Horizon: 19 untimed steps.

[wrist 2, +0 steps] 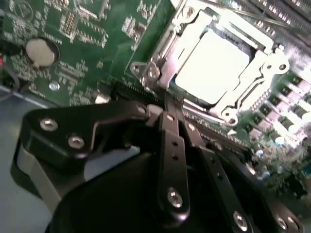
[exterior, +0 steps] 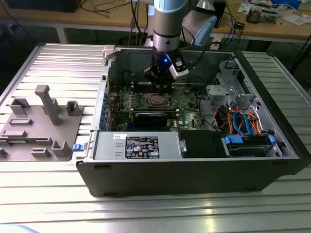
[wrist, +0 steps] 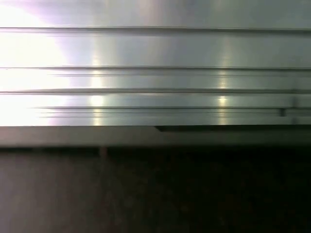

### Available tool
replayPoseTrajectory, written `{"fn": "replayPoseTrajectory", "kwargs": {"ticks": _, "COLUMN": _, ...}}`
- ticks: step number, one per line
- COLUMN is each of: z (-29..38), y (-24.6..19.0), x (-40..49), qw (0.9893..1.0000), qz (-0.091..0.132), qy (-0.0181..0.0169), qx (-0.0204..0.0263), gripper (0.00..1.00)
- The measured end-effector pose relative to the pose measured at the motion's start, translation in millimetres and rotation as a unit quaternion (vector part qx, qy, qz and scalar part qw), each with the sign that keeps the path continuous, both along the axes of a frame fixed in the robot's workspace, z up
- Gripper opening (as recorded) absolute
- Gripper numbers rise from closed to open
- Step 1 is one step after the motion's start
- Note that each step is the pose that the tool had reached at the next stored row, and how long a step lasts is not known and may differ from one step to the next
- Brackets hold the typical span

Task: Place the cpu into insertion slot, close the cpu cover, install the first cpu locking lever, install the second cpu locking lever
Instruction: 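Install the first cpu locking lever, then install the second cpu locking lever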

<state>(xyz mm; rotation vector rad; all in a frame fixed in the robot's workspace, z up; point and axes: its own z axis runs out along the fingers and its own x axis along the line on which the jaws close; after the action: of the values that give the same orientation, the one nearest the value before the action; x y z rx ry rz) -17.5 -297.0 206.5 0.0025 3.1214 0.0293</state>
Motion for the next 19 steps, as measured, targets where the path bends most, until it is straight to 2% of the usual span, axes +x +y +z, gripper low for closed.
{"fn": "replayPoseTrajectory", "kwargs": {"ticks": 3, "z": 3.3, "y": 0.0, "x": 0.1, "qw": 1.0, "qz": 0.0, "qy": -0.0001, "qx": -0.0003, "gripper": 0.11}}
{"fn": "replayPoseTrajectory", "kwargs": {"ticks": 10, "z": 3.0, "y": -2.4, "x": 0.0, "qw": 1.0, "qz": 0.0, "qy": 0.0, "qx": -0.0006, "gripper": 0.11}}
{"fn": "replayPoseTrajectory", "kwargs": {"ticks": 19, "z": 2.9, "y": -3.1, "x": 0.0, "qw": 1.0, "qz": 0.0, "qy": 0.0, "qx": -0.0005, "gripper": 0.11}}
